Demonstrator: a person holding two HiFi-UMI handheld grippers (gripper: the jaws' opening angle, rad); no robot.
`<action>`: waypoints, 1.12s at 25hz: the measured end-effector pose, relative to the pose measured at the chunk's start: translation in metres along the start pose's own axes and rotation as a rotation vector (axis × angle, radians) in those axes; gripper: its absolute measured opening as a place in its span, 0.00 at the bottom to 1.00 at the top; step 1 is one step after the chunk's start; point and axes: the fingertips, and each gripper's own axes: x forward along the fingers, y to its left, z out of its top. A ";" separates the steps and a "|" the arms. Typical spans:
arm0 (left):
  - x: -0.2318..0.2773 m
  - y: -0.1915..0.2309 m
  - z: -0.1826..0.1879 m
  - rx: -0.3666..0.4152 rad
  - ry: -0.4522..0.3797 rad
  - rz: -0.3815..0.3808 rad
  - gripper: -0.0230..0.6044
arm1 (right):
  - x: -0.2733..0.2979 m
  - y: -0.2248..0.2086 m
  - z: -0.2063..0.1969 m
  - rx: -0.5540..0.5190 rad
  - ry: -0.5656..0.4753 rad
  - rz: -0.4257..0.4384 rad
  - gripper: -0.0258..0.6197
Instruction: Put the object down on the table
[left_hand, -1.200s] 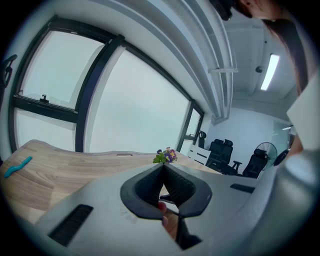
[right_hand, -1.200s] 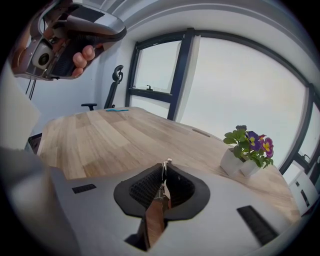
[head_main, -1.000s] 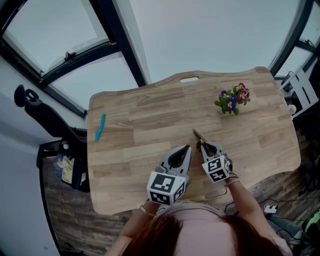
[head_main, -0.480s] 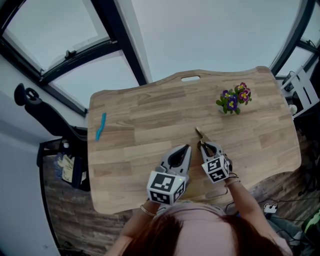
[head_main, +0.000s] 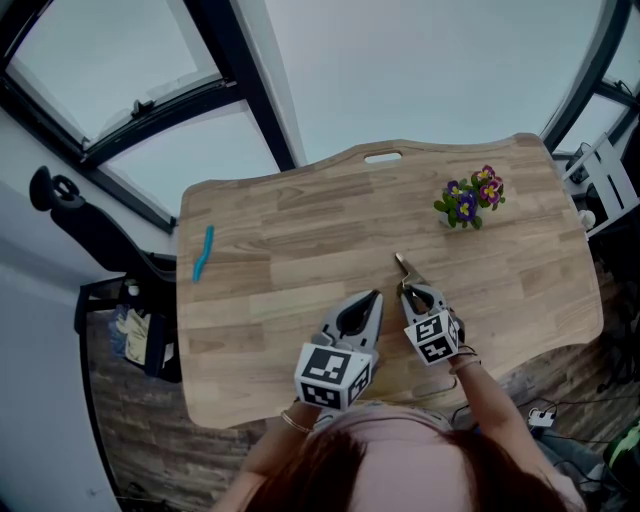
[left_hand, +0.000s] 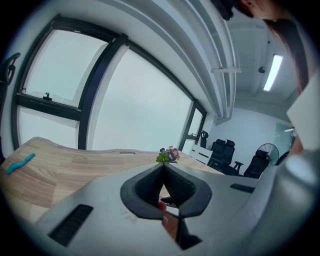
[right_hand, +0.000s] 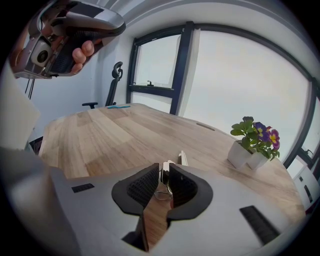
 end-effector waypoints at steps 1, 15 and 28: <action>0.000 0.000 0.000 0.001 0.000 0.000 0.04 | 0.000 0.000 0.000 0.002 0.001 0.003 0.12; -0.004 -0.001 0.001 0.061 -0.006 0.033 0.04 | -0.028 -0.003 0.021 0.123 -0.094 -0.002 0.15; -0.018 -0.024 0.007 0.104 -0.055 0.039 0.04 | -0.083 -0.018 0.048 0.234 -0.234 -0.098 0.07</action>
